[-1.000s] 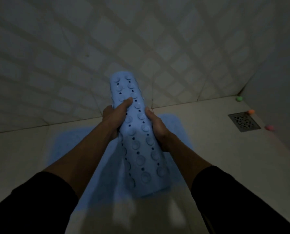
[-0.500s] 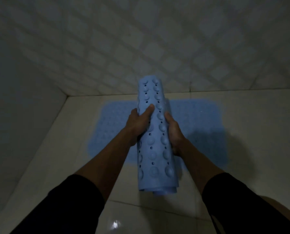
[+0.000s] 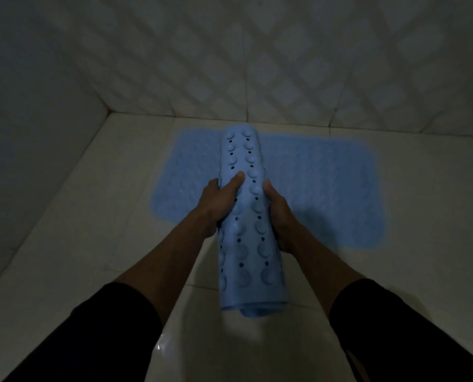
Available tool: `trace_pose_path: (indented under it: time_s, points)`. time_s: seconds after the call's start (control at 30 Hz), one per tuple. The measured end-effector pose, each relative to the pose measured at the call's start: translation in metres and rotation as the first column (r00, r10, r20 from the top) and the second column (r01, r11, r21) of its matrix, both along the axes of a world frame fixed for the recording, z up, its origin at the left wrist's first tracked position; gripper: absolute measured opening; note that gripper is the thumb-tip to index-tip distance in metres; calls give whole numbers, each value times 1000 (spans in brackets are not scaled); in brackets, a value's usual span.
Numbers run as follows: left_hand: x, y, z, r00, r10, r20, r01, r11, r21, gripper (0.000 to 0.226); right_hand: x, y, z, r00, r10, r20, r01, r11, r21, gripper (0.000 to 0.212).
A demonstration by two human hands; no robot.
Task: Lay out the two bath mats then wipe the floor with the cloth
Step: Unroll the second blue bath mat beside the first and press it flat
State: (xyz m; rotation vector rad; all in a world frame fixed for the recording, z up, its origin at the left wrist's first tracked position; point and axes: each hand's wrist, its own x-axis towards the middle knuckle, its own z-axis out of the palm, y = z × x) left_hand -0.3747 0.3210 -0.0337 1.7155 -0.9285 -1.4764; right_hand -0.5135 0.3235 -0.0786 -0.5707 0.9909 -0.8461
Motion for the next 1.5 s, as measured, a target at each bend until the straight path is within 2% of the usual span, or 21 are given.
trace_pose_path:
  time_s: [0.07,0.17,0.37,0.47,0.57,0.67,0.73,0.97,1.1,1.27,1.37,1.4,1.5]
  points:
    - [6,9,-10,1000,-15,-21,15,1000,13,74,5,16,-5,998,-52,-39,52,999,8,62]
    - [7,22,-21,996,-74,-54,75,997,18,69,5,39,-8,986,-120,-119,123,992,25,64]
    - [-16,44,-36,975,-161,-156,173,983,68,92,-13,77,-7,931,-232,-280,251,967,33,81]
    - [-31,53,-36,971,-196,-134,205,977,52,84,-24,91,-10,909,-273,-314,299,954,36,84]
    - [-48,62,-42,980,-180,-90,185,981,60,94,-39,103,-12,911,-245,-333,272,962,36,78]
    - [-70,75,-59,975,-192,-109,200,978,63,80,-64,114,-25,914,-216,-342,236,972,17,65]
    - [-82,84,-68,977,-180,-116,188,980,63,80,-78,119,-35,913,-215,-345,240,970,30,58]
    - [-126,113,-88,997,-50,-54,55,994,93,87,-123,136,-70,923,-130,-363,161,985,57,53]
    - [-139,126,-106,1000,12,-28,-9,995,100,86,-134,146,-87,929,-90,-358,126,989,77,77]
    - [-149,142,-121,998,60,37,-64,989,136,92,-143,158,-106,946,-88,-312,126,987,102,92]
    - [-158,148,-121,996,39,74,-47,994,102,86,-147,159,-112,893,-15,-449,62,994,90,111]
    - [-161,152,-119,994,39,98,-47,995,88,82,-147,162,-111,889,-22,-457,67,994,83,108]
    - [-164,158,-114,987,8,159,-16,999,52,69,-141,174,-109,946,-139,-294,179,977,114,71]
